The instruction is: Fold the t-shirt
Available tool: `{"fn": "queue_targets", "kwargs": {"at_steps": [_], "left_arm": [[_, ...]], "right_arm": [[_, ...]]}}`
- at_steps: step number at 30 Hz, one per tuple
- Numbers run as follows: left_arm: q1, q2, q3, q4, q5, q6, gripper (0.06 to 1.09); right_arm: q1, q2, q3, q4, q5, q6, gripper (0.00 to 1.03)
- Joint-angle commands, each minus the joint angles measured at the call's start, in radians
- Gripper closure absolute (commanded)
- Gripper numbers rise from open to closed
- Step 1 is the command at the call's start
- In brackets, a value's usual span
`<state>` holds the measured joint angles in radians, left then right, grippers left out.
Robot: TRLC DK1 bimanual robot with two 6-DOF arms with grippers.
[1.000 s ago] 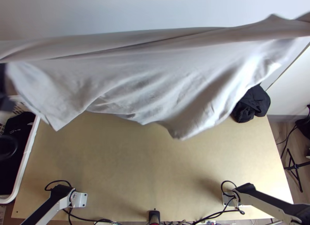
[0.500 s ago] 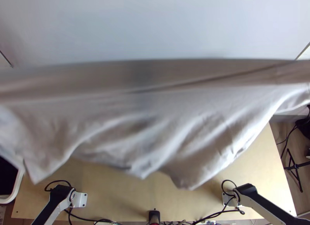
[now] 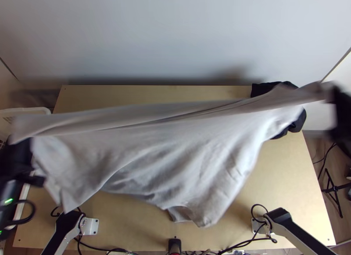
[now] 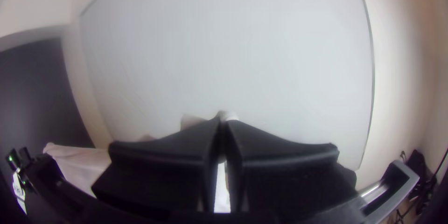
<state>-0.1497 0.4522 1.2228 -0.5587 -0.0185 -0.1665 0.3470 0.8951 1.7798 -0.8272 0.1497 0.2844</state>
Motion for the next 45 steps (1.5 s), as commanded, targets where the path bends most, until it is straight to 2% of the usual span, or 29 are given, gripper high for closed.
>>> {"fn": "queue_targets", "kwargs": {"at_steps": [1, 9, 15, 20, 25, 34, 39, 45], "left_arm": [[-0.088, -0.041, -0.307, 0.020, 0.026, 0.087, 1.05], [-0.154, 0.065, -0.640, 0.276, 0.026, 0.165, 1.05], [-0.096, 0.345, -0.710, 0.545, 0.026, 0.191, 1.05], [0.007, 0.592, -0.669, 0.746, 0.058, 0.229, 1.05], [0.128, 0.839, -0.517, 0.780, 0.124, 0.245, 1.05], [0.226, 1.171, -0.203, 0.807, 0.129, 0.205, 1.05], [0.226, 1.313, -0.066, 0.812, 0.129, 0.133, 1.05], [0.210, 1.410, -0.017, 0.810, 0.129, 0.119, 1.03]], "right_arm": [[0.067, -0.084, -0.523, 0.178, -0.010, -0.054, 1.00], [0.164, 0.110, -0.882, 0.540, -0.012, -0.117, 1.00], [0.126, 0.341, -0.884, 0.724, -0.032, -0.136, 1.00], [0.089, 0.501, -0.806, 0.798, -0.036, -0.205, 1.00], [0.017, 0.650, -0.665, 0.820, -0.036, -0.228, 1.00], [-0.055, 0.909, -0.365, 0.870, -0.038, -0.254, 1.00], [-0.051, 1.048, -0.220, 0.875, -0.038, -0.268, 1.00], [-0.025, 1.153, -0.120, 0.887, -0.038, -0.278, 1.00]]}}
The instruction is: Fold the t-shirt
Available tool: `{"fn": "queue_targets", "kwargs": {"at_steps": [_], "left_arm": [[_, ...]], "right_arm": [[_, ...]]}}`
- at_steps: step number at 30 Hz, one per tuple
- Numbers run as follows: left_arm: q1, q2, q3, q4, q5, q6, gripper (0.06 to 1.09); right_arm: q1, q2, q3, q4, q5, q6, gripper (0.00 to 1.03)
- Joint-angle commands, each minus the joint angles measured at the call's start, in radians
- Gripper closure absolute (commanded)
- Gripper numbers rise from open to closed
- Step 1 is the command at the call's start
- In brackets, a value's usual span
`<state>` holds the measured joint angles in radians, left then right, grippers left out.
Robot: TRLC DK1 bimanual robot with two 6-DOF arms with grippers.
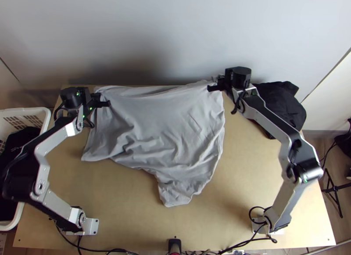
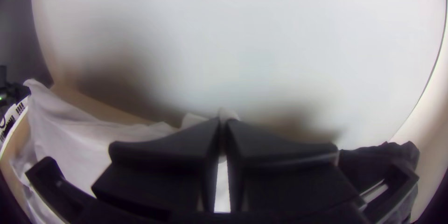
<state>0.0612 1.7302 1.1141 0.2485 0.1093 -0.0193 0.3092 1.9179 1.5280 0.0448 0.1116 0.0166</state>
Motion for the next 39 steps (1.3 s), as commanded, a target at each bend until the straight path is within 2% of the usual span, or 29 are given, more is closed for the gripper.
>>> {"fn": "queue_targets", "kwargs": {"at_steps": [1, 2, 5, 6, 20, 25, 30, 35, 39], "left_arm": [[-0.004, 0.140, 0.090, 0.002, 0.001, -0.027, 0.94], [-0.008, 0.143, 0.089, -0.014, 0.003, -0.022, 0.78], [-0.023, 0.143, 0.085, -0.072, 0.010, 0.021, 0.18], [-0.023, 0.146, 0.089, -0.087, 0.010, 0.022, 0.10], [-0.006, 0.201, 0.162, -0.149, 0.030, 0.042, 0.10], [0.008, 0.285, 0.282, -0.236, 0.055, 0.042, 0.10], [0.025, 0.384, 0.388, -0.252, 0.055, 0.044, 0.10], [0.028, 0.480, 0.526, -0.394, 0.055, 0.042, 0.10], [0.028, 0.511, 0.561, -0.399, 0.058, 0.039, 0.10]], "right_arm": [[0.018, 0.138, 0.138, 0.015, 0.002, -0.010, 1.00], [0.022, 0.142, 0.138, 0.015, 0.002, -0.010, 1.00], [0.034, 0.145, 0.133, 0.017, 0.002, -0.010, 1.00], [0.036, 0.145, 0.132, 0.017, 0.002, -0.007, 1.00], [0.061, 0.081, 0.090, 0.012, 0.002, -0.010, 1.00], [0.067, 0.044, 0.058, 0.009, 0.002, -0.023, 1.00], [0.068, 0.007, 0.040, 0.001, 0.003, -0.021, 1.00], [0.070, -0.017, 0.014, 0.000, 0.011, -0.023, 1.00], [0.070, -0.025, 0.009, 0.000, 0.017, -0.033, 1.00]]}}
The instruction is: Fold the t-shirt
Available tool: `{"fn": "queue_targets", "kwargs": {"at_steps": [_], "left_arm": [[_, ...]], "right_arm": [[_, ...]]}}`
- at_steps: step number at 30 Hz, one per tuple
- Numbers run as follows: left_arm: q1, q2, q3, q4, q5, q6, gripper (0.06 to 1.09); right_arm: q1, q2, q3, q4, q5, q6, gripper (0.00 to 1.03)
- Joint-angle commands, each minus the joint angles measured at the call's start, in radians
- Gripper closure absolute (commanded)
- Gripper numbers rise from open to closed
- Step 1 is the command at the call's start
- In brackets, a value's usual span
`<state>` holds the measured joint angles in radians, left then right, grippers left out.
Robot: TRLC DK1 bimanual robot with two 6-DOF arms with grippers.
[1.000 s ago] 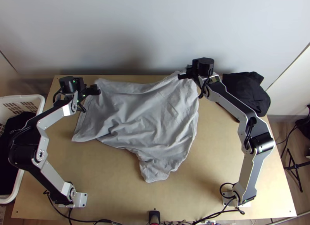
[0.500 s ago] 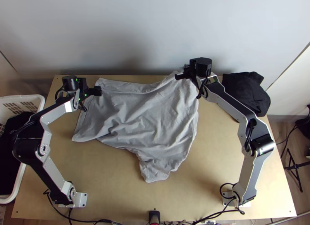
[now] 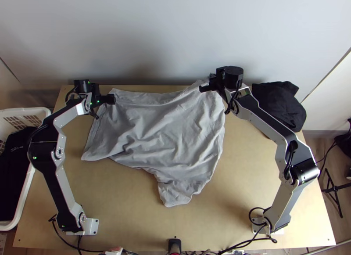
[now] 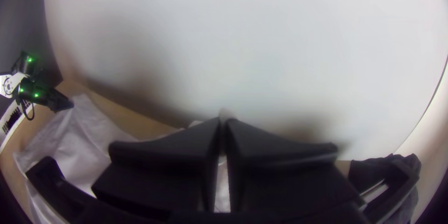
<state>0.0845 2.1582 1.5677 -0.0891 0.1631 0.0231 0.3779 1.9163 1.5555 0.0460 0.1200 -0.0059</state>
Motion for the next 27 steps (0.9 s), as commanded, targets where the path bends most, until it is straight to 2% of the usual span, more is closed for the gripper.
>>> {"fn": "queue_targets", "kwargs": {"at_steps": [1, 27], "left_arm": [[0.004, 0.086, 0.111, -0.066, 0.004, -0.003, 0.10], [-0.063, 0.075, 0.186, -0.164, 0.049, -0.132, 0.11]], "right_arm": [[0.003, -0.023, -0.018, -0.001, 0.012, -0.016, 1.00], [0.024, -0.023, -0.038, 0.009, 0.033, -0.040, 1.00]]}}
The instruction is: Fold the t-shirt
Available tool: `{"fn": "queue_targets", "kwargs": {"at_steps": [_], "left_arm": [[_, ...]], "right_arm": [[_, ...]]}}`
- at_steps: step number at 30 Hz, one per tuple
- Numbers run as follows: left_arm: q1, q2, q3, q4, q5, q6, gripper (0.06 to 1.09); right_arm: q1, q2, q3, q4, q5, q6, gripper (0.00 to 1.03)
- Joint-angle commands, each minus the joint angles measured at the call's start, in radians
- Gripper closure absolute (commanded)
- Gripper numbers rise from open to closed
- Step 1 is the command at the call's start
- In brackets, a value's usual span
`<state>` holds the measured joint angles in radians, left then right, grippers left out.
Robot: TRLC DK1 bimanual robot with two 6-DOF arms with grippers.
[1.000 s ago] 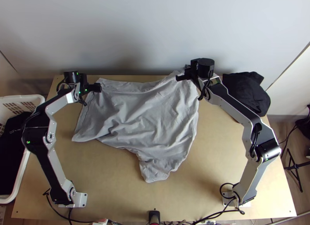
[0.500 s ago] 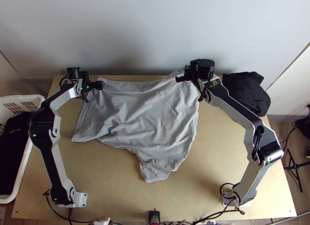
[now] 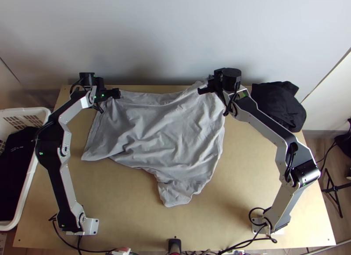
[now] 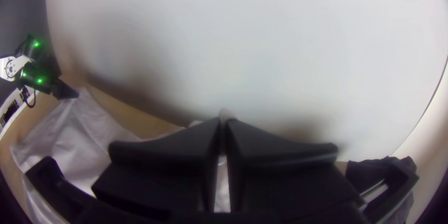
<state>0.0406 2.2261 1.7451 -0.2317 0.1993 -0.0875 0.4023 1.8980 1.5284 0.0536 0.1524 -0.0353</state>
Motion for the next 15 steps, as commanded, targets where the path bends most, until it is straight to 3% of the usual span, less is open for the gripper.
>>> {"fn": "queue_targets", "kwargs": {"at_steps": [1, 8, 11, 15], "left_arm": [[-0.019, 0.009, 0.008, -0.021, 0.012, -0.021, 0.11], [-0.022, 0.012, 0.037, -0.060, 0.015, -0.044, 0.12], [-0.022, 0.014, 0.036, -0.070, 0.015, -0.058, 0.28], [-0.021, 0.006, 0.036, -0.081, 0.015, -0.066, 0.29]], "right_arm": [[0.000, -0.007, -0.013, 0.002, 0.001, -0.018, 1.00], [-0.006, -0.008, -0.022, 0.003, 0.001, -0.025, 1.00], [-0.002, -0.008, -0.022, 0.005, 0.001, -0.023, 1.00], [0.000, -0.008, -0.030, 0.005, 0.001, -0.021, 1.00]]}}
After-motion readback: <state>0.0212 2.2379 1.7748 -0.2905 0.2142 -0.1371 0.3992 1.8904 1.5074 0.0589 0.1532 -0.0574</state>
